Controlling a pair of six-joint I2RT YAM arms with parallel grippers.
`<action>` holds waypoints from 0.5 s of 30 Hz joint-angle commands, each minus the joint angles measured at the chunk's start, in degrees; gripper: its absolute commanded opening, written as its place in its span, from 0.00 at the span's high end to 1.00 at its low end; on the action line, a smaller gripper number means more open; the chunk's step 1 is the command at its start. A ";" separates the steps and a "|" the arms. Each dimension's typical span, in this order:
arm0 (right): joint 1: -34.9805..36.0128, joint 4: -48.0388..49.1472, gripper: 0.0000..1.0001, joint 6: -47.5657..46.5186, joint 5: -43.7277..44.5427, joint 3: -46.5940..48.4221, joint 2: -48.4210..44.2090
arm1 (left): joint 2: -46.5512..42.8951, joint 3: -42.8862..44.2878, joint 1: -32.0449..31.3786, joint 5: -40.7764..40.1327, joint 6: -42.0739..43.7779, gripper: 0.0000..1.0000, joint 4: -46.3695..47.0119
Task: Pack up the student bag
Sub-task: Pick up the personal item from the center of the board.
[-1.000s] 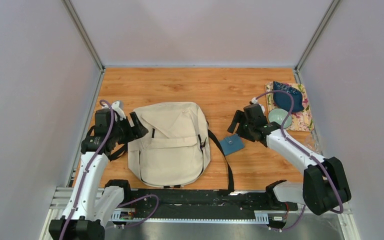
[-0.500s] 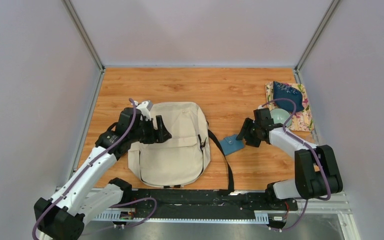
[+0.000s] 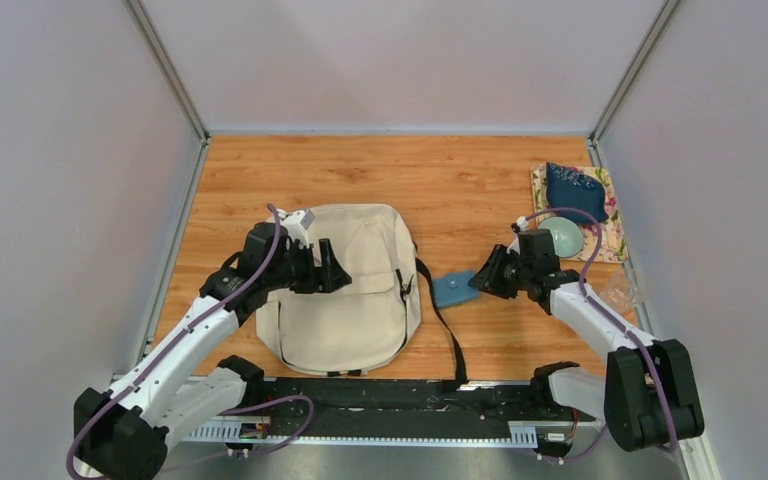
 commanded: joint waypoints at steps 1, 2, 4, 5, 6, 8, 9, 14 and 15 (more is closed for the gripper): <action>-0.04 2.98 0.71 0.86 -5.88 -0.82 -3.60 | 0.61 -0.96 -0.34 2.63 0.30 0.16 4.94; -0.04 2.89 0.72 0.78 -6.32 -0.82 -3.78 | 0.70 -1.05 -0.35 2.98 0.39 0.16 5.12; -0.04 2.98 0.73 1.04 -7.73 -1.08 -4.40 | 1.49 -1.23 -0.26 3.59 0.30 0.16 5.82; -0.12 2.98 0.73 1.13 -7.90 -1.08 -4.66 | 1.75 -1.05 -0.26 3.77 0.30 0.16 5.82; -0.04 3.07 0.73 1.22 -8.34 -1.25 -5.27 | 2.02 -0.79 -0.34 4.12 0.39 0.16 5.82; 0.05 3.33 0.73 1.65 -8.96 -1.43 -5.80 | 2.81 -0.35 -0.34 4.30 0.30 0.16 5.74; -0.04 3.59 0.73 1.66 -9.83 -1.69 -6.07 | 2.90 -0.26 -0.35 4.39 0.30 0.16 5.65; 0.31 4.47 0.72 0.78 -13.87 -1.70 -5.46 | 2.73 -0.35 -0.26 4.04 -0.14 0.16 5.47; 0.40 4.30 0.73 0.60 -14.49 -1.52 -4.93 | 2.64 -0.44 -0.34 3.77 -0.22 0.16 5.47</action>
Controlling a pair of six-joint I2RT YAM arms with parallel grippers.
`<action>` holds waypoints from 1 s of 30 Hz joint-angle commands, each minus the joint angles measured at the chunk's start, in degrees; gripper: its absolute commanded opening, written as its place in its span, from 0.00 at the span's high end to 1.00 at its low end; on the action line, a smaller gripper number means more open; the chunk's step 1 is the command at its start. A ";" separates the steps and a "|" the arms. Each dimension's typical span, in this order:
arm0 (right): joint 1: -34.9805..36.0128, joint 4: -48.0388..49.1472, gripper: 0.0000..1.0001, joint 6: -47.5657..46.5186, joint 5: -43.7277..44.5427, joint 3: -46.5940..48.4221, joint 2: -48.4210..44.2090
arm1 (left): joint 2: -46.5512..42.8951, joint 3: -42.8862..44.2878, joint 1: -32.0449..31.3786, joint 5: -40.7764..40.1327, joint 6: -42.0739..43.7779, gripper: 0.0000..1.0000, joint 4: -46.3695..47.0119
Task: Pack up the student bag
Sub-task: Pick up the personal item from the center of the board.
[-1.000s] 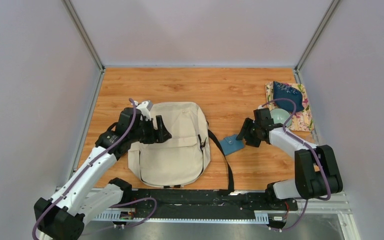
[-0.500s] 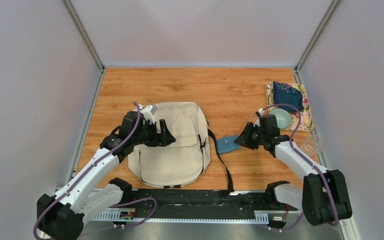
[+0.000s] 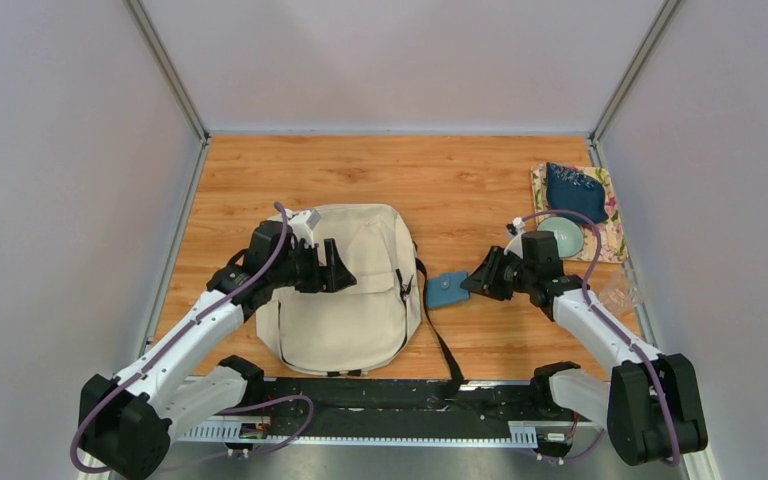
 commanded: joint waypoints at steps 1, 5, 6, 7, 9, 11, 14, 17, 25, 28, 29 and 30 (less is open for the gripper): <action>0.86 2.53 0.73 -0.40 -4.77 0.23 0.56 | -0.88 0.63 -0.21 0.38 -0.38 0.16 2.00; 2.00 1.21 0.75 -1.10 -2.15 0.58 2.31 | -1.41 0.55 -0.21 -0.23 -0.73 0.16 1.30; 2.44 0.86 0.75 -1.28 -1.79 0.58 2.58 | -1.67 0.55 -0.21 -0.41 -0.82 0.16 1.21; 2.71 0.86 0.75 -1.46 -1.44 0.58 2.76 | -2.02 0.46 -0.30 -0.50 -0.82 0.16 0.86; 3.32 0.59 0.77 -1.81 -0.56 0.67 3.55 | -2.81 0.02 -0.21 -1.29 -0.82 0.16 0.42; 3.76 0.07 0.92 -2.16 0.32 1.37 4.08 | -2.99 -0.42 -0.30 -1.64 -0.82 0.16 0.15; 4.03 -1.16 1.00 -1.90 1.90 2.25 3.38 | -3.17 -0.16 -0.21 -1.64 -0.73 0.16 -0.11; 4.03 -5.20 1.00 -2.42 5.22 3.65 -1.36 | -3.26 0.72 -0.21 -2.51 -0.56 0.16 -0.81; 4.03 -10.31 1.00 1.52 6.05 8.05 -18.15 | -5.80 1.25 -0.21 -3.22 -4.06 0.09 3.31; 4.03 -6.27 1.00 6.44 0.69 7.62 -20.88 | -6.16 0.64 -0.30 -0.94 -6.35 0.08 7.44; 4.11 -5.05 1.00 8.89 -1.59 7.26 -21.58 | -6.16 0.46 -0.21 0.89 -6.88 0.07 8.66; 4.72 -1.29 1.00 10.65 -2.74 6.83 -21.76 | -5.98 0.11 -0.21 1.87 -8.10 0.07 11.55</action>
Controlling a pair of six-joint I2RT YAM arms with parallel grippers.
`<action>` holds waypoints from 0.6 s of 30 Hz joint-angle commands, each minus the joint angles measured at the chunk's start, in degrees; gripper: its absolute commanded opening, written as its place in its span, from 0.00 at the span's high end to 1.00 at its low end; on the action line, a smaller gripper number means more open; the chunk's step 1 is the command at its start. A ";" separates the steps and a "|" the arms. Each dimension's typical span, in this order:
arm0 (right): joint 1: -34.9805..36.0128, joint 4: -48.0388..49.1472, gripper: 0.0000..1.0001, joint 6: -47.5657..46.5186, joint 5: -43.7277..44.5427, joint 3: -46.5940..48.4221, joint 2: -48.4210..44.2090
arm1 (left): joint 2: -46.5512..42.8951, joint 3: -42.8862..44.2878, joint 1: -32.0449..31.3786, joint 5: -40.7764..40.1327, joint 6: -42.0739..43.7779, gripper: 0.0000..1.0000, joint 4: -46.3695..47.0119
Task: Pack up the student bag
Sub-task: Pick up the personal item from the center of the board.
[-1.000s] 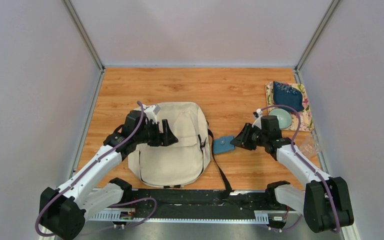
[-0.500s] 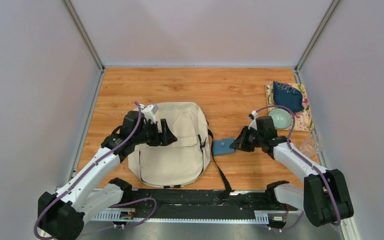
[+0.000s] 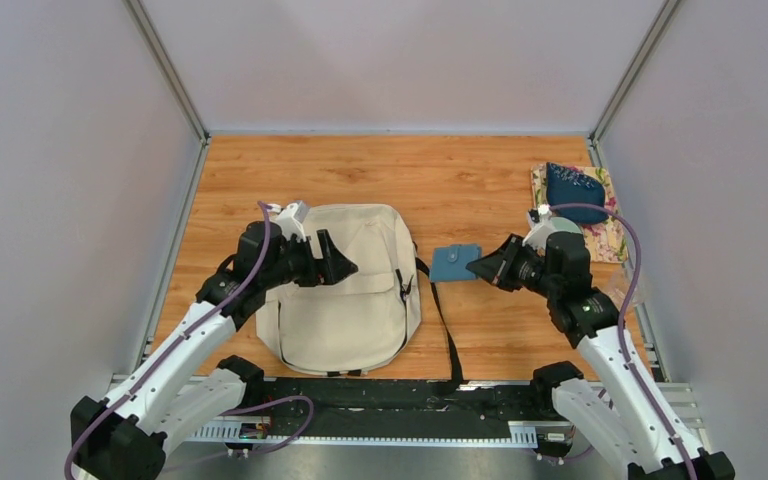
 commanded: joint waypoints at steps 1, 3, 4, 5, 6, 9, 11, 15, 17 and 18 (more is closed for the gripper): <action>1.23 9.84 1.00 9.00 -7.79 -0.15 -1.35 | -0.65 -0.72 -0.30 4.91 -4.83 0.07 10.83; 3.68 14.67 1.00 11.90 -10.26 -0.77 -0.65 | -0.04 -1.69 -0.30 7.46 -7.02 0.07 15.64; 4.83 15.22 1.00 12.00 -10.27 -0.51 -0.21 | 0.31 -2.48 -0.21 8.60 -7.64 0.07 17.33; 6.06 15.57 1.00 12.09 -9.48 0.28 0.23 | 0.67 -2.92 -0.30 10.35 -8.35 0.07 18.65; 8.77 16.27 1.00 12.01 -8.87 0.55 1.02 | 1.28 -3.36 -0.21 11.15 -10.18 0.07 21.80; 13.34 19.77 1.00 13.14 -7.90 0.99 2.51 | 2.33 -6.26 -0.21 13.97 -14.57 0.07 30.31; 15.20 22.42 1.00 15.08 -7.72 0.55 3.83 | 2.86 -7.67 -0.21 15.37 -16.08 0.07 33.15; 18.28 29.27 1.00 17.98 -7.28 -0.24 4.89 | 3.74 -7.67 -0.21 16.61 -15.82 0.07 33.43; 18.99 30.25 1.00 18.42 -7.10 -0.07 5.33 | 4.01 -7.85 -0.21 17.48 -16.09 0.07 33.60; 19.51 30.86 1.00 18.42 -7.02 0.11 5.42 | 4.18 -8.11 -0.21 17.92 -16.78 0.07 35.00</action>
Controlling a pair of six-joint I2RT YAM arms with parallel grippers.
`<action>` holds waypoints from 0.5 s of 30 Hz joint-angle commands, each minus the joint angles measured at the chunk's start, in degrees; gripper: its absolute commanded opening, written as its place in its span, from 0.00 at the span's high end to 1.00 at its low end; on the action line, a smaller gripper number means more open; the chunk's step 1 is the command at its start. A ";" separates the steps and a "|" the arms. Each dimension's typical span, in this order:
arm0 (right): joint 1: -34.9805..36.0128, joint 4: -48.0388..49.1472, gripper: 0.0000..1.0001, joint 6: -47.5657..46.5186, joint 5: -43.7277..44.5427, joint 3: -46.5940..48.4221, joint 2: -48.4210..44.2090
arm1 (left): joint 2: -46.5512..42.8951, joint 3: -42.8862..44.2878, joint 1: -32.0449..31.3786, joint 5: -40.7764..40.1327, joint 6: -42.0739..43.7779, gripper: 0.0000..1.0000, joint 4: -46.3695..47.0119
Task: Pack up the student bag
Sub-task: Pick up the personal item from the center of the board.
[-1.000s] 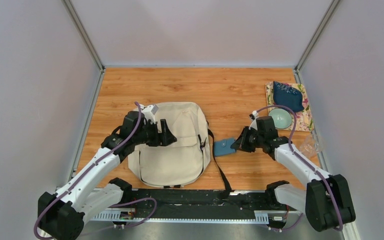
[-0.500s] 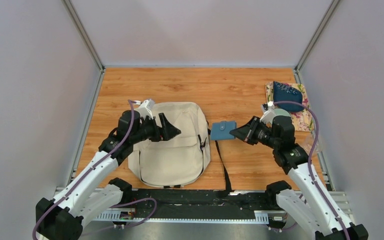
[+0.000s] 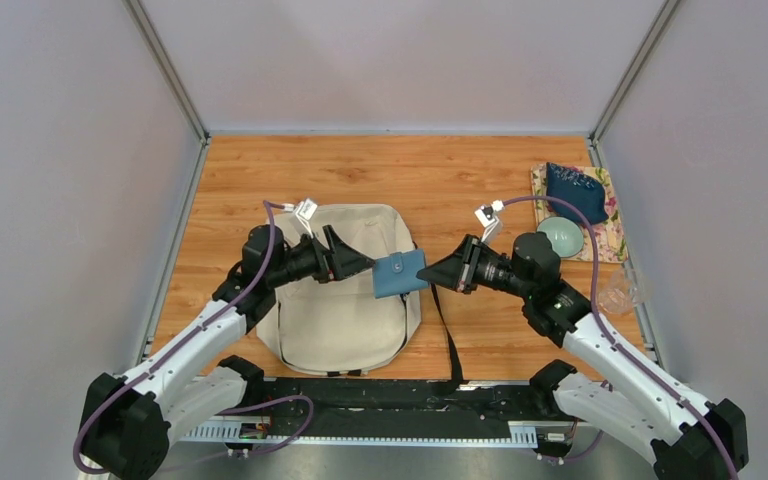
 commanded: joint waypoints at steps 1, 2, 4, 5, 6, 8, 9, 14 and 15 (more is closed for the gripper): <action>1.66 9.25 1.00 3.10 -0.30 1.22 0.54 | 0.27 -0.68 -0.21 3.81 -2.93 0.07 7.84; 1.75 9.60 1.00 3.36 -0.57 1.31 1.07 | 0.36 -1.12 -0.30 4.68 -3.55 0.07 9.15; 2.10 11.53 1.00 3.89 -1.97 1.40 1.95 | 0.89 -2.52 -0.30 5.82 -6.18 0.07 14.51; 2.27 12.15 1.00 4.15 -2.41 1.32 2.21 | 1.06 -2.88 -0.30 7.05 -7.06 0.07 16.36; 2.54 13.55 1.00 4.68 -3.28 1.31 3.00 | 1.50 -3.23 -0.30 7.58 -8.37 0.07 19.51; 2.80 14.43 1.00 5.12 -3.82 1.23 3.62 | 2.03 -3.67 -0.30 9.16 -9.35 0.07 22.07; 2.89 15.57 1.00 5.30 -4.17 1.14 4.06 | 2.29 -3.85 -0.30 9.78 -10.05 0.07 24.17; 2.98 17.86 1.00 5.74 -5.84 0.96 5.82 | 2.65 -4.64 -0.30 12.51 -10.67 0.20 26.74; 2.89 19.00 1.00 6.00 -6.63 0.70 6.34 | 2.56 -4.73 -0.30 12.68 -10.76 0.24 27.09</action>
